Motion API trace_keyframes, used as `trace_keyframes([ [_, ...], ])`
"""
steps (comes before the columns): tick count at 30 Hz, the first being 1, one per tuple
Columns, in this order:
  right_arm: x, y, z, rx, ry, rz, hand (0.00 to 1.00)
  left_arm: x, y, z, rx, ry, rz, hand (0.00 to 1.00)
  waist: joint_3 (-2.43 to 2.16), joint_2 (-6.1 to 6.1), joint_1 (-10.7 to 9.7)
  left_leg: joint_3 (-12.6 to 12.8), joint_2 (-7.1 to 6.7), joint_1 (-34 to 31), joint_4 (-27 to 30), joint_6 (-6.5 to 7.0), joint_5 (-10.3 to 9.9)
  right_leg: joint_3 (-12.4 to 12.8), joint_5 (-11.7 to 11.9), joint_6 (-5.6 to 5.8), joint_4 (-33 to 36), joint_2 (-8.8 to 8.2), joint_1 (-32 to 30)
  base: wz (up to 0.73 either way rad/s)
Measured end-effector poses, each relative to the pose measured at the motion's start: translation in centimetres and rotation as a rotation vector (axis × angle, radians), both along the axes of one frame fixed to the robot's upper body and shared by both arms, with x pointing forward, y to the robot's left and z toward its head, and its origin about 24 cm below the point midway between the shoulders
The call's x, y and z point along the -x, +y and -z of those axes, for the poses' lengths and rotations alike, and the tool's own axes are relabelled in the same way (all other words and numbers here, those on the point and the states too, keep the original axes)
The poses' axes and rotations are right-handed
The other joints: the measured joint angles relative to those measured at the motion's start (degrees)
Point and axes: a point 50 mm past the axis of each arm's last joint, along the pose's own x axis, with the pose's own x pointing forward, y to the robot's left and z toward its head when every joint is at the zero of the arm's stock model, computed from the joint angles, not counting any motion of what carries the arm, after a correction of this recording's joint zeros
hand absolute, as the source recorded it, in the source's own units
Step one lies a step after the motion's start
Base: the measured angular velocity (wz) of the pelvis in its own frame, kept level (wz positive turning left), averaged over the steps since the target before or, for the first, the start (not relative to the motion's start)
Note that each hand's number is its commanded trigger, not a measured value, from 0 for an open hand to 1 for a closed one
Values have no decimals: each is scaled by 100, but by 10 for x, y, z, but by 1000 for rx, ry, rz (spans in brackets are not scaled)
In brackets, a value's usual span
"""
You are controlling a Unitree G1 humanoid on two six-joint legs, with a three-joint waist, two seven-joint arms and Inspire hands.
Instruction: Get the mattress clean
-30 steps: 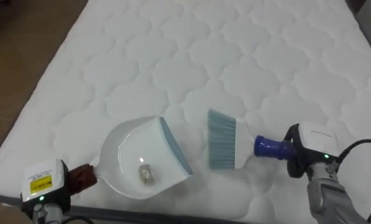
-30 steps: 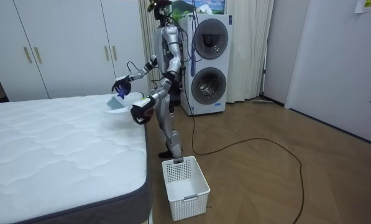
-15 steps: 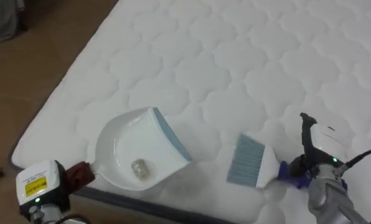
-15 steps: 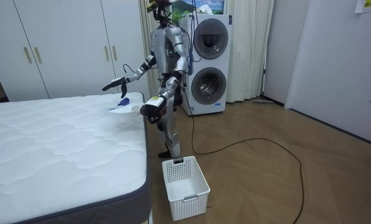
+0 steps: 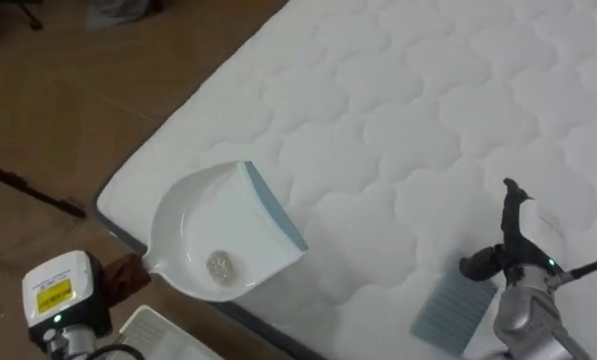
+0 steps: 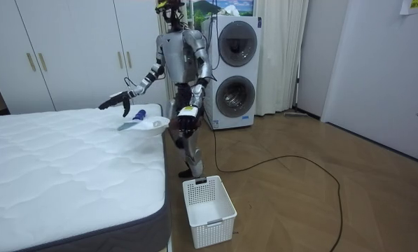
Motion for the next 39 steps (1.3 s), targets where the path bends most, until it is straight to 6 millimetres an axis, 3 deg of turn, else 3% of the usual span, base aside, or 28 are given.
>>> trace_keyframes([
  [5, 5, 10, 2, -79, -21, 14, 0, 1, 3, -2, 7, -17, -9, 100, -17, -20, -55, -212, -147, 250, -222, 19, 8, 76, 42, 71, -7, 19, 330, 36],
  [7, 15, 9, 6, -114, -14, 42, 0, -2, -1, -4, 23, -35, -1, 100, -30, -30, -155, -615, -215, 295, -201, 55, 29, 210, 52, 90, 100, 11, 436, 103],
  [8, 22, 8, 10, -124, -2, 62, 0, -5, -4, -4, 38, -41, 15, 100, -24, -11, -321, -1079, -283, 312, -148, 80, 52, 424, 49, 94, 410, -1, 355, 145],
  [9, 32, 8, 14, -143, 10, 84, 0, -8, -7, -5, 44, -46, 35, 100, -32, -5, -406, -1458, -326, 260, -75, 84, 60, 1090, -74, 102, 374, 158, 249, 131],
  [10, 34, 8, 14, -154, 5, 89, 0, -10, -9, -6, 47, -54, 39, 100, -31, -8, -371, -1612, -335, 190, -33, 83, 60, 1492, -138, 69, 185, 292, 155, 79],
  [11, 30, 10, 10, -183, -21, 89, 0, -11, -9, -7, 52, -60, 37, 100, -19, 13, -343, -1920, -399, 7, 67, 48, 82, 1994, -122, 40, -259, 501, -40, 65],
  [12, 28, 12, 7, -203, -47, 88, 0, -12, -9, -7, 53, -61, 41, 100, -5, 31, -429, -2168, -505, -170, 206, 25, 95, 2337, 190, -14, -642, 630, -116, 84],
  [13, 28, 11, 7, -209, -50, 92, 0, -12, -11, -6, 59, -58, 45, 100, -19, 59, -512, -2286, -544, -230, 241, 11, 109, 2323, 264, -121, -608, 645, -46, 104],
  [14, 28, 10, 6, -227, -58, 108, 0, -13, -13, -6, 69, -64, 58, 100, -13, 49, -529, -2322, -599, -246, 142, -2, 182, 2126, 283, -135, -617, 612, 8, 87],
  [16, 28, 8, 2, -241, -79, 119, 0, -15, -15, -7, 82, -77, 78, 100, 2, 25, -557, -1896, -529, -255, 80, 32, 282, 1886, 277, -128, -617, 561, 112, 77],
  [17, 27, 8, -2, -252, -102, 120, 0, -16, -15, -8, 78, -82, 89, 100, -6, 2, -558, -1509, -395, -293, 97, 53, 298, 1853, 240, -101, -602, 562, 143, 64],
  [21, 24, 12, -9, -303, -136, 84, 0, -19, -17, -13, 64, -103, 112, 100, -46, -129, -332, -1724, -501, -337, 190, 48, 309, 1795, 207, -58, -616, 592, 187, 35],
  [24, 23, 16, -10, -358, -143, 85, 0, -14, -15, -13, 65, -103, 99, 100, -58, -174, -177, -1745, -527, -341, 290, 91, 307, 1786, 229, -32, -613, 596, 243, 13],
  [29, 24, 21, -7, -455, -141, 124, 0, -4, -8, -10, 56, -85, 59, 100, -46, -224, -153, -2013, -653, -544, 430, 111, 303, 1559, 206, -14, -631, 595, 264, 36],
  [31, 23, 23, -6, -470, -143, 130, 0, -5, -9, -10, 57, -88, 60, 100, -36, -199, -204, -1998, -677, -757, 587, 145, 318, 1297, 175, -15, -613, 596, 220, 68],
  [32, 23, 22, -6, -474, -144, 136, 0, -5, -11, -9, 62, -90, 61, 100, -24, -180, -301, -1799, -608, -908, 660, 185, 335, 1076, 144, -5, -611, 579, 220, 104],
  [33, 23, 21, -7, -483, -154, 154, 0, -8, -13, -10, 68, -96, 63, 100, 1, -139, -434, -1170, -424, -1079, 722, 315, 345, 780, 75, 13, -584, 548, 230, 114],
  [35, 25, 19, -4, -510, -153, 191, 0, -10, -17, -9, 72, -99, 72, 100, 18, -125, -461, -387, -171, -1134, 752, 456, 290, 556, -72, 39, -413, 491, 187, 72],
  [36, 25, 19, -3, -526, -150, 202, 0, -8, -18, -7, 78, -89, 67, 100, 20, -116, -346, -434, -235, -1096, 716, 463, 272, 587, -119, 72, -369, 451, 141, 23],
  [37, 25, 19, -3, -535, -150, 205, 0, -7, -18, -6, 79, -85, 65, 100, 26, -113, -342, -469, -283, -1068, 666, 463, 272, 575, -123, 86, -374, 458, 129, 23],
  [39, 26, 17, -1, -555, -136, 212, 0, -7, -17, -6, 79, -88, 66, 100, 27, -109, -371, -645, -471, -1015, 521, 544, 348, 791, -142, 113, -358, 432, 132, 51],
])
